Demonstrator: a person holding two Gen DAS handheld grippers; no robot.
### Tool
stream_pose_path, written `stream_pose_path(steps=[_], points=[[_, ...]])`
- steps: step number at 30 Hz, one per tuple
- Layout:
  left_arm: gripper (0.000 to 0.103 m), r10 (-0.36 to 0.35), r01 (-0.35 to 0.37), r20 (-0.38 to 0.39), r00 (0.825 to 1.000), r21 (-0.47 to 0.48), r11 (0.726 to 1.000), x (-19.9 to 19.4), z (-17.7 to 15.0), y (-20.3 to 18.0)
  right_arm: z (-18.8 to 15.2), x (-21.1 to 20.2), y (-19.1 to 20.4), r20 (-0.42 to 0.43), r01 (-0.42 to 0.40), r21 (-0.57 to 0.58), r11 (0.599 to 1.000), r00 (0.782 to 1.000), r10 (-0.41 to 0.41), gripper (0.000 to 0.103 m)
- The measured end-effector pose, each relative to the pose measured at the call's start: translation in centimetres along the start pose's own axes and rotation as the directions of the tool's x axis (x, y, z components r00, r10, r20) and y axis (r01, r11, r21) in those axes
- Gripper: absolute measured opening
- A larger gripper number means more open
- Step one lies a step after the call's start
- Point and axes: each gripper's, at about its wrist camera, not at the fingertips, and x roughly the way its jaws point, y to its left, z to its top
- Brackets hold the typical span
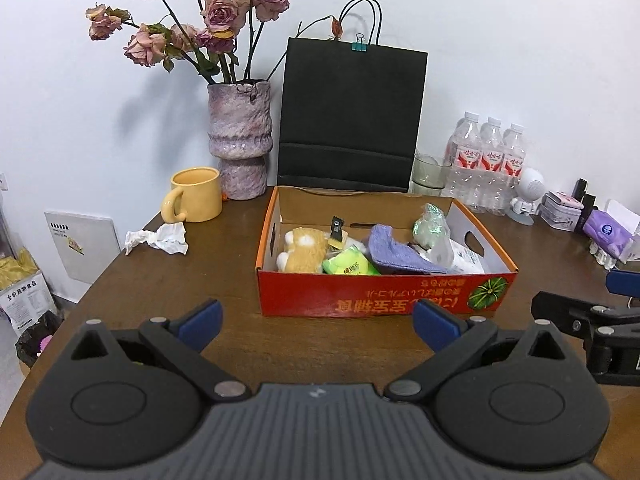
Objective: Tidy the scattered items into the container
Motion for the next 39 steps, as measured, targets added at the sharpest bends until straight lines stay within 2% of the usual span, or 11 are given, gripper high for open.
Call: stream_pose_path(steps=[39], points=[[0.103, -0.037, 0.037, -0.008, 0.999, 0.004, 0.999, -0.81, -0.45, -0.59, -0.34, -1.19, 0.17, -0.003, 0.002, -0.007, 1.000, 1.000, -0.002, 0.103]])
